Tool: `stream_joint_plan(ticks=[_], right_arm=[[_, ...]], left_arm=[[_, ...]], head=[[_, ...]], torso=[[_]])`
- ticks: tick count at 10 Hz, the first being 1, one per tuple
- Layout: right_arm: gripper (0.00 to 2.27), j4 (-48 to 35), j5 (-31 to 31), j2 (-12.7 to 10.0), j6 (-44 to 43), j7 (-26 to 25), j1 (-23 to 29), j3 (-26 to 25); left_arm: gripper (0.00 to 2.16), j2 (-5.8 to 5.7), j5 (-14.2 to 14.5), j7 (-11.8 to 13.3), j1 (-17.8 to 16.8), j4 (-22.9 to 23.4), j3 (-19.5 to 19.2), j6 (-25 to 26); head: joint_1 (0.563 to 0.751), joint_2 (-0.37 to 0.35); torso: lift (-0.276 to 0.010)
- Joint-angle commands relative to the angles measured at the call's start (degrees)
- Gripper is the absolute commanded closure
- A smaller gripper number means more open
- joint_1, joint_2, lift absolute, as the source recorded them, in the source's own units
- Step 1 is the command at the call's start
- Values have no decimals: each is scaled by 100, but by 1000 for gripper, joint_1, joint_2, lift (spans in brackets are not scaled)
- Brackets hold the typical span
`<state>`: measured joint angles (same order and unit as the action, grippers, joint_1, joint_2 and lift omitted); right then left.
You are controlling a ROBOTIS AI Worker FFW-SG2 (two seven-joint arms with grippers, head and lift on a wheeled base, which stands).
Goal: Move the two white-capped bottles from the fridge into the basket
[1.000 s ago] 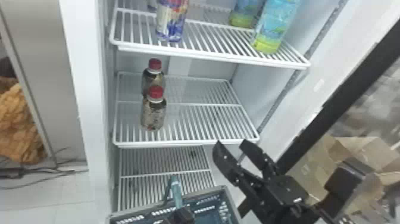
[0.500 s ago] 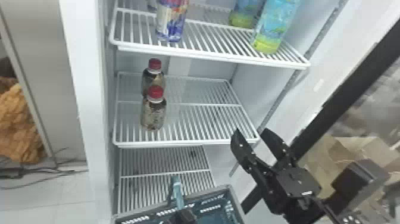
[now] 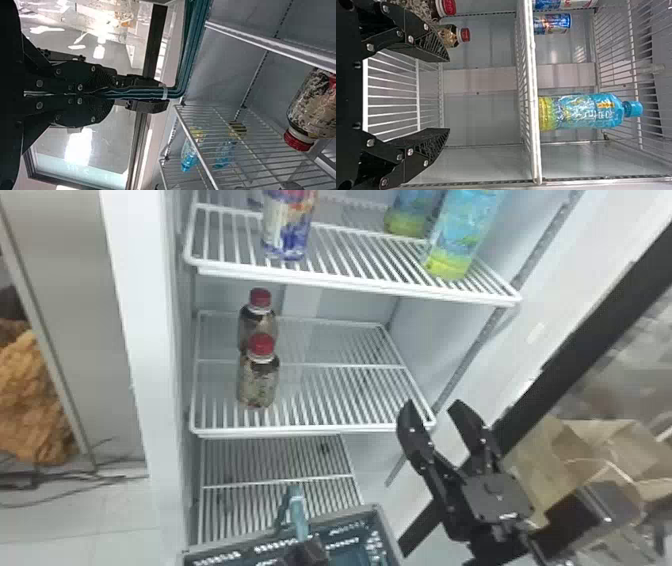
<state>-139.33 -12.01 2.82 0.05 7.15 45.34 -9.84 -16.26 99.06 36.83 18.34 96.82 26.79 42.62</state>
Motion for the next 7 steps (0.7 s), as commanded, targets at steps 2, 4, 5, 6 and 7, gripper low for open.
stream_joint_plan(ticks=[2,4,5,6,7], right_arm=[[467,47,-21,9,-34,-4,-20,1],[467,47,-33,9,-48,-4,-6,13],[467,47,-33,9,-62,5,-6,13],[467,47,-44,9,-76,5,-6,13],[467,47,-44,9,-90,5,-6,13]], left_arm=[[1119,0,0,0,8,0,-6,-1],[1119,0,0,0,8,0,-6,-1],[1119,0,0,0,8,0,-6,-1],[1119,0,0,0,-6,0,-6,-1],[1119,0,0,0,-6,0,-6,-1]], head=[[695,-350],[695,-350],[695,-350],[695,-350],[695,-350]], torso=[[-260],[-260],[-260],[-260],[-260]])
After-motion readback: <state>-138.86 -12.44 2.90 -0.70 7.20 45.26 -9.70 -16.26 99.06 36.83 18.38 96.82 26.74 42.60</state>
